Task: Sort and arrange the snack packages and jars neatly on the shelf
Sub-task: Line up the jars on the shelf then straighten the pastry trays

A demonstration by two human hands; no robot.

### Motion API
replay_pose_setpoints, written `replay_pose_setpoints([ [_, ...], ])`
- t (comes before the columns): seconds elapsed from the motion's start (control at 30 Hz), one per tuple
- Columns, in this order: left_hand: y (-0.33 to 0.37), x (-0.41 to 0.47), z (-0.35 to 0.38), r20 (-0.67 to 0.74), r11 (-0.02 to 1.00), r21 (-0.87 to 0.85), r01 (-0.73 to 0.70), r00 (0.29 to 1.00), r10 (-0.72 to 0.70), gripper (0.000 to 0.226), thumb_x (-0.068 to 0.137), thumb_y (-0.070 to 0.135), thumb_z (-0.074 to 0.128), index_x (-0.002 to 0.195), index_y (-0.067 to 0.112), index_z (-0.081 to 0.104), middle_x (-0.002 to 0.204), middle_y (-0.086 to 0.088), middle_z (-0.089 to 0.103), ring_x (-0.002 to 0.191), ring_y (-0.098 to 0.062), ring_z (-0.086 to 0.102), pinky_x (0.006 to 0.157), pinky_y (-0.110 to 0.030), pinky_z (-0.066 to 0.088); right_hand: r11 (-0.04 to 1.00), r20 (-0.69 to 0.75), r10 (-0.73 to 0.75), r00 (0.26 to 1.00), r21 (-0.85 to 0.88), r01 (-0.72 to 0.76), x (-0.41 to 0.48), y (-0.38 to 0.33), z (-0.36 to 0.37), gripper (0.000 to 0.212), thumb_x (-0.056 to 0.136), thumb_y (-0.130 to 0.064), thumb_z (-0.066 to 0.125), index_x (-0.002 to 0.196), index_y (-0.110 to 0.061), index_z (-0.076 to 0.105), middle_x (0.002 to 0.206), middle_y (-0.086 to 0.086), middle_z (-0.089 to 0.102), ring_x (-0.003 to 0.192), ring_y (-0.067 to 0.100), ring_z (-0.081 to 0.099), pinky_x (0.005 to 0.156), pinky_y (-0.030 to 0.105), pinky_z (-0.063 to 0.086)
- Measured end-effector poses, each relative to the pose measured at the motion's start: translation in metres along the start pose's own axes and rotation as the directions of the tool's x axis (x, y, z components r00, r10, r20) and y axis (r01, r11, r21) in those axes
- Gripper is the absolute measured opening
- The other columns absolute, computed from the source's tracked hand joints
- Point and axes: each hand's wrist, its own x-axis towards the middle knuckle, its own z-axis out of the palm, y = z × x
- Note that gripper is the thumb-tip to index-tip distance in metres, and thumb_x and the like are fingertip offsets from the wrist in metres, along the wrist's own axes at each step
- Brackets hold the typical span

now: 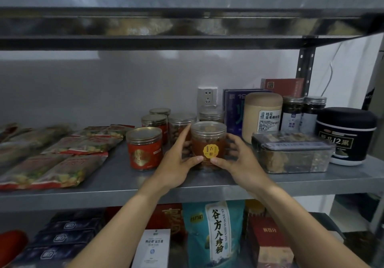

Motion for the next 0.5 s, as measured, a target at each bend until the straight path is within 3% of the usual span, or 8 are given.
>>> replay_pose_setpoints([
  [0.23, 0.003, -0.001, 0.000, 0.006, 1.000, 0.013, 0.000, 1.000, 0.000, 0.086, 0.087, 0.009, 0.066, 0.150, 0.040, 0.017, 0.131, 0.013, 0.050, 0.113, 0.014, 0.049, 0.092, -0.013, 0.047, 1.000, 0.001, 0.016, 1.000, 0.002, -0.016, -0.001, -0.001, -0.001, 0.069, 0.079, -0.008, 0.077, 0.138, -0.023, 0.043, 0.112, -0.020, 0.057, 0.094, -0.020, 0.057, 0.080, 0.005, 0.048],
  [0.4, 0.005, -0.001, 0.001, -0.008, 1.000, -0.003, 0.020, 1.000, -0.020, 0.086, 0.086, 0.007, 0.067, 0.149, 0.039, 0.018, 0.130, 0.010, 0.050, 0.115, 0.006, 0.050, 0.090, -0.011, 0.047, 0.999, -0.019, 0.039, 0.999, -0.004, -0.039, -0.002, -0.008, 0.001, 0.075, 0.078, -0.015, 0.079, 0.142, -0.024, 0.038, 0.109, -0.027, 0.051, 0.093, -0.017, 0.053, 0.075, 0.005, 0.045],
  [0.5, 0.013, -0.002, -0.004, -0.044, 0.997, -0.023, 0.070, 0.997, -0.071, 0.087, 0.084, 0.004, 0.069, 0.150, 0.032, 0.019, 0.127, 0.008, 0.049, 0.109, 0.002, 0.053, 0.083, -0.008, 0.048, 0.999, -0.042, 0.048, 0.998, -0.006, -0.049, -0.002, -0.020, -0.002, 0.082, 0.080, -0.022, 0.078, 0.147, -0.027, 0.030, 0.117, -0.021, 0.048, 0.105, -0.006, 0.047, 0.089, 0.014, 0.039],
])
